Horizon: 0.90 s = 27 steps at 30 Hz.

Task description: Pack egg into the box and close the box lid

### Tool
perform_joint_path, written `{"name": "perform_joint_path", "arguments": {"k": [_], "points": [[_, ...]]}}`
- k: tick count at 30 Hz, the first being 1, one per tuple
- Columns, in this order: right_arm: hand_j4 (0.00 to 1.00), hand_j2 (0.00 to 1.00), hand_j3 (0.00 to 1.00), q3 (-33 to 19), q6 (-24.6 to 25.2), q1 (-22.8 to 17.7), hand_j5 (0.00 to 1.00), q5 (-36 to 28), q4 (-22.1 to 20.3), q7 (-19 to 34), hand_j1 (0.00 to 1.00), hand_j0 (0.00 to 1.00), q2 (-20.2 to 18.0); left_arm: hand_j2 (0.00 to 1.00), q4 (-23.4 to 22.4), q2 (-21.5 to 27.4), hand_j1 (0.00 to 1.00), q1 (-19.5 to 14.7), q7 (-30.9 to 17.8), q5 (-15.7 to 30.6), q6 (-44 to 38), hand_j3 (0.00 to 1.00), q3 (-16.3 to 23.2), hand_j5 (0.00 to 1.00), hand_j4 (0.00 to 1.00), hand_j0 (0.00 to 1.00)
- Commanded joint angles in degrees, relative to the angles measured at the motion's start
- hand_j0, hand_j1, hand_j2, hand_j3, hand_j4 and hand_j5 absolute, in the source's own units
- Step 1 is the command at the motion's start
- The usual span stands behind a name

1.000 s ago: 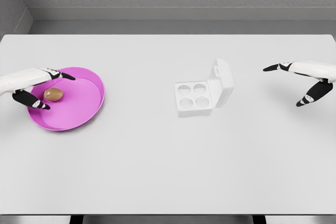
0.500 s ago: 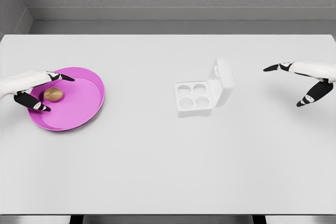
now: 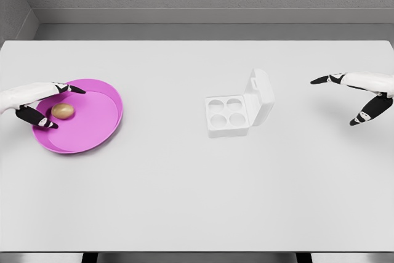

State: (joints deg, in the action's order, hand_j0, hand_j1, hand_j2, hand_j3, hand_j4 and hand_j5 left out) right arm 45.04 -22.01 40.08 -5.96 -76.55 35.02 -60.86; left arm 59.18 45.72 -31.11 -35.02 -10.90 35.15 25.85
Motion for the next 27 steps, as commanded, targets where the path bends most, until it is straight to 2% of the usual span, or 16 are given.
{"name": "perform_joint_path", "arguments": {"k": [1, 22, 23, 27], "points": [[1.0, 1.0, 1.0, 0.0, 0.1, 0.0, 1.0, -0.3, 0.0, 0.0, 1.0, 1.0, -0.4, 0.91, 0.0, 0.0, 0.91, 0.0, 0.0, 0.4, -0.1, 0.91, 0.0, 0.91, 0.91, 0.91], [1.0, 1.0, 1.0, -0.2, 0.1, -0.2, 1.0, -0.3, 0.2, 0.0, 1.0, 1.0, 0.5, 0.89, -0.2, 0.0, 0.89, 0.1, 0.0, 0.3, -0.1, 0.89, 0.0, 0.89, 0.89, 0.89], [1.0, 1.0, 1.0, -0.1, 0.1, -0.1, 1.0, -0.2, 0.2, 0.0, 1.0, 1.0, 0.5, 0.86, -0.2, 0.0, 0.86, 0.1, 0.0, 0.3, -0.1, 0.86, -0.1, 0.86, 0.86, 0.86], [1.0, 1.0, 1.0, -0.1, 0.1, -0.3, 1.0, -0.3, 0.2, 0.0, 1.0, 1.0, 0.4, 0.82, -0.2, 0.3, 0.82, 0.1, 0.0, 0.3, -0.1, 0.82, -0.1, 0.82, 0.82, 0.82]]}}
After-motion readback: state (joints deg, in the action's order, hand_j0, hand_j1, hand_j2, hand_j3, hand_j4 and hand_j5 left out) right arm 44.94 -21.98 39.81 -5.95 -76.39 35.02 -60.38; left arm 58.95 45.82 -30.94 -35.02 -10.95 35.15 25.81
